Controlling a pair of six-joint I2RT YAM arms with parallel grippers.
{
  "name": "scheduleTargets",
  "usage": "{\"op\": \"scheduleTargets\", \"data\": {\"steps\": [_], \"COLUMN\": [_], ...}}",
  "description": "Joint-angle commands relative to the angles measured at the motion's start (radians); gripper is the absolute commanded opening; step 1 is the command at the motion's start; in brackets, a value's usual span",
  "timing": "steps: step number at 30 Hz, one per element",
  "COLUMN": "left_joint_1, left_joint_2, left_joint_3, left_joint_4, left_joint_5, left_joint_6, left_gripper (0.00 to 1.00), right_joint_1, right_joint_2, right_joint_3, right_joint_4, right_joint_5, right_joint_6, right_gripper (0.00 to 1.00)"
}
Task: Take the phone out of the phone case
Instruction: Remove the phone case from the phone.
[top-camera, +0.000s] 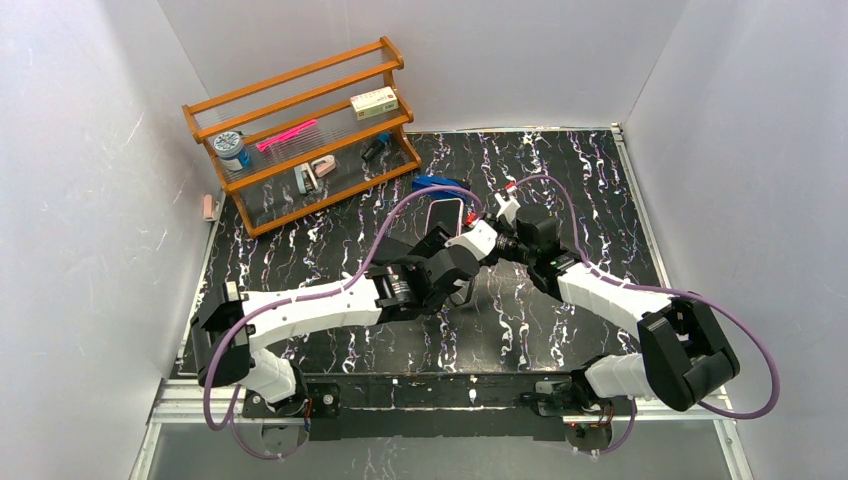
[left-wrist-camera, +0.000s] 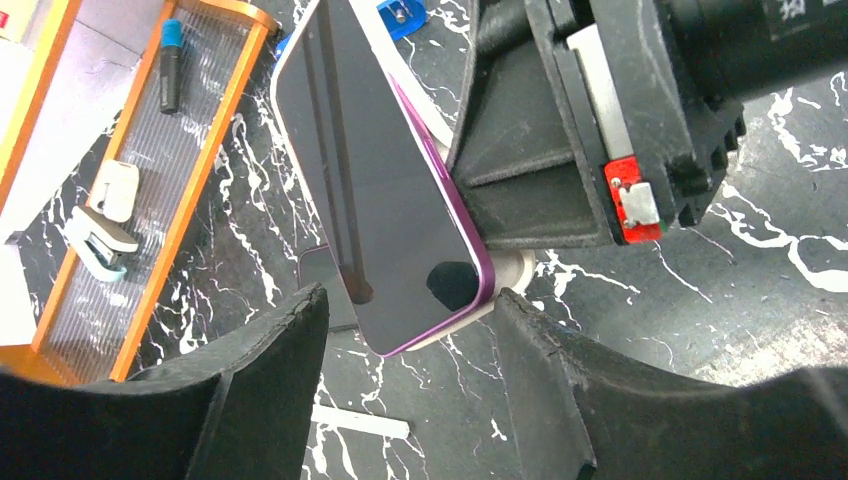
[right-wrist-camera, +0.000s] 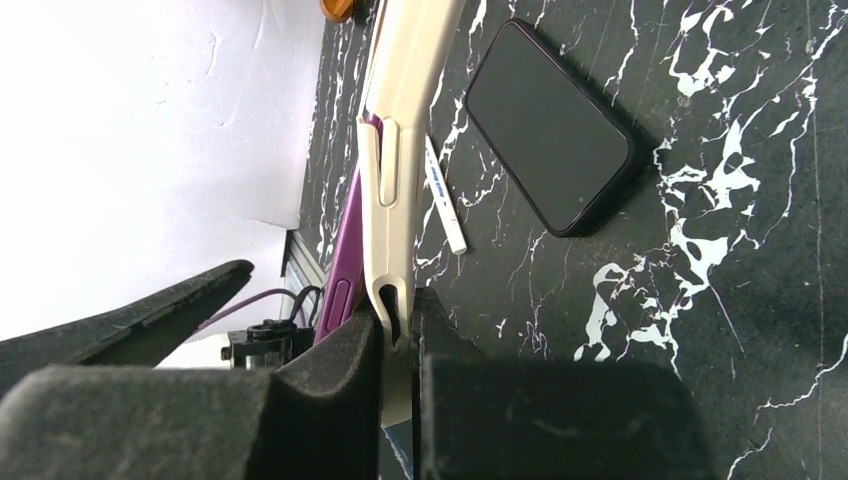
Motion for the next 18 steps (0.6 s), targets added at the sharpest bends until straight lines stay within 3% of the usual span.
{"op": "scheduleTargets", "data": {"steps": [1, 11, 18], "left_joint_1": [-0.002, 0.002, 0.004], "left_joint_2": [-0.003, 0.053, 0.091], "left_joint_3": [0.052, 0.065, 0.063], "left_joint_4": [0.004, 0.003, 0.003], "left_joint_5": [-0.071, -0.086, -0.124], "left_joint_6": [0.026, 0.077, 0.113], "left_gripper": [0.6, 0.58, 0.49], "right_joint_1": [0.002, 0.002, 0.002], "right_joint_2": [-0.04, -0.074, -0.084], "right_joint_3": [0.072, 0.074, 0.074], "right_joint_4": [0.081, 0.081, 0.085], "right_joint_5": [-0.033, -0.066, -0.095], "right_joint_6": [0.017, 0.051, 0.084], "right_gripper": [0.01, 0.01, 0.01]}}
